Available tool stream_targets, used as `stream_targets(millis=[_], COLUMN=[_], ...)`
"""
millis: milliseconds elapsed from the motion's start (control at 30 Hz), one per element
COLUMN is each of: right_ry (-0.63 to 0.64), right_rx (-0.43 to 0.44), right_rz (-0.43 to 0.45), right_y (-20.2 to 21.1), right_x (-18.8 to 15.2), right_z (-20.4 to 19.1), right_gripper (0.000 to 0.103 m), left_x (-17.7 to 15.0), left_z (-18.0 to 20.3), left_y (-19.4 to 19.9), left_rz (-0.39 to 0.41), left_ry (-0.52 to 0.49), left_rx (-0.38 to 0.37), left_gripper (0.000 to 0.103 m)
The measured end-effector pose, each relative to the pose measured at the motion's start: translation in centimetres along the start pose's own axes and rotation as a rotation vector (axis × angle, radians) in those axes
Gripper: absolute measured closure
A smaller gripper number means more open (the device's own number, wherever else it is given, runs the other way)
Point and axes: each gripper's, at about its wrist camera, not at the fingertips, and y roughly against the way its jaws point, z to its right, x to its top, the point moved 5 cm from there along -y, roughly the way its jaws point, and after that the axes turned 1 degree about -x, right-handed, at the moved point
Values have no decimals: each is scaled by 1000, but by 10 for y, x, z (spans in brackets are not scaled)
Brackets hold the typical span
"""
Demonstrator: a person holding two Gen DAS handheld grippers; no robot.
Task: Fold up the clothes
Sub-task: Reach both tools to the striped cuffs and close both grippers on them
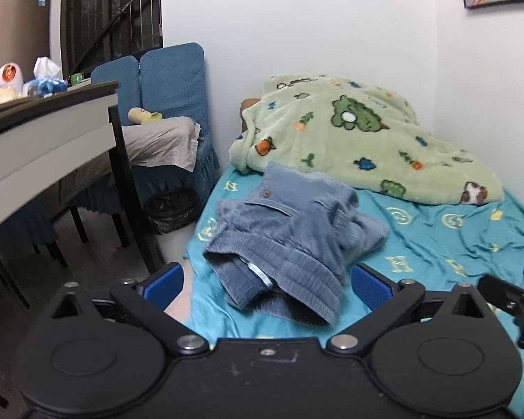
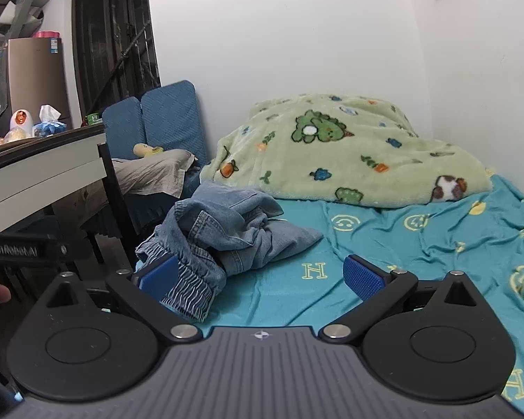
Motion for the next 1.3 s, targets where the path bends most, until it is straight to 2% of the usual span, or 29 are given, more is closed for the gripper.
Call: stream_targets(millis=[167,300,400,533,600,667,900,1133,1267,1300], right_ry=[-36,-55,-79,-80,-68,-61,-2,102,107,118], right_rx=[14,16,16,12,20,40,141,197,196,199], right_rz=[-14,-62,-110,-163,-182,-193,-201,-233,-313,-320], right_y=[-24,-37,-46,-59,-65,-71,-94,-138,-163,-166], right_x=[2,-11,-24,-36,-41,-45,-56,-74,-89,-91], right_z=[0,5,9,10,8,5,-19,-49,-56,-58], right_gripper=[2,2,2,2,3,4,16,29,46,47], left_x=[14,13,3,-13,-20,-24,-32,-22,-21,-23], left_z=[-29,-52,-63,-76,-82,-88,-91,-88,-86,-85], left_y=[-46,-89,-121,-160,-179,-194,-228,-249,-251,-251], left_rz=[-78,-119,-162,-256,-286,-299,-278,-167,-96,-86], left_ry=[-39,-136,-198,-206,-222,-225,-242,-254,-287,-298], left_rx=[76,103,109,105,132,158,155,103,68,54], left_gripper=[2,2,2,3,9,9,11,18,22,23])
